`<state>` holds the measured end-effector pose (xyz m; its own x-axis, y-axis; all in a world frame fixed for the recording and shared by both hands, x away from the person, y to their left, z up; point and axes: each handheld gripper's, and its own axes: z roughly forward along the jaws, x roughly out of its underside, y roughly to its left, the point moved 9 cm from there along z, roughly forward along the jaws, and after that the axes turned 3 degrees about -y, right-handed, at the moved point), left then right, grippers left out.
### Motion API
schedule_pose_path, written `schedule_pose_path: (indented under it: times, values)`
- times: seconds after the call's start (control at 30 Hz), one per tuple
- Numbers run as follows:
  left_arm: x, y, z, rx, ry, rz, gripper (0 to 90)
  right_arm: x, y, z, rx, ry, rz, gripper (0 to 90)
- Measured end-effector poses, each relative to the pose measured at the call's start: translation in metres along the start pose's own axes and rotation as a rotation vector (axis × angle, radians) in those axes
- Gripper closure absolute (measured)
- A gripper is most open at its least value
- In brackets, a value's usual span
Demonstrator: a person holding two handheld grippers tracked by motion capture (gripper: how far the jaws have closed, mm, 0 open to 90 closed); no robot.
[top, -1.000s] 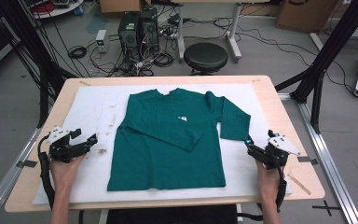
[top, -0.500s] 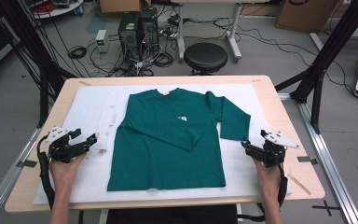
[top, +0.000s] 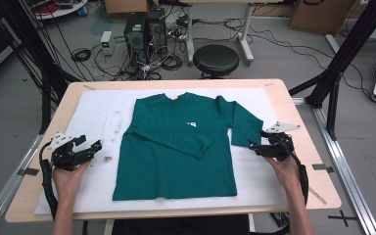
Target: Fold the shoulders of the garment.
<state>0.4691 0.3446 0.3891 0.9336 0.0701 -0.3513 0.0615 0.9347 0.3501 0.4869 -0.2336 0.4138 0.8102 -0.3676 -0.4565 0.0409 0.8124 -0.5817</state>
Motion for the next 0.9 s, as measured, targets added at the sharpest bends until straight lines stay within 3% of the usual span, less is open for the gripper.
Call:
schedule_pose_path:
  times: [0.03,0.13,0.27,0.33,0.47,0.63,0.9]
  values:
    - [0.0,0.0,0.0,0.0,0.0,0.0,30.6,0.0,0.0,0.0,0.0,0.0,0.0,37.0]
    - [0.0,0.0,0.0,-0.001,0.003,0.0,30.8,0.005,-0.003,0.009,-0.06,0.048,-0.007,38.3]
    - [0.001,0.0,0.001,-0.006,0.008,0.003,31.0,0.008,-0.001,0.016,-0.066,0.082,-0.028,40.4]
    - [0.001,0.0,0.001,-0.006,0.011,0.007,31.0,0.01,0.001,0.023,-0.063,0.109,-0.061,42.0]
    - [0.001,0.0,0.001,-0.007,0.012,0.007,31.0,0.015,0.001,0.03,-0.065,0.148,-0.064,43.5]
    - [0.001,0.0,0.002,-0.011,0.019,0.008,31.6,0.016,0.001,0.031,-0.081,0.146,-0.034,47.4]
    - [0.001,0.0,0.002,-0.014,0.025,0.01,31.6,0.014,0.001,0.031,-0.074,0.131,-0.052,74.6]
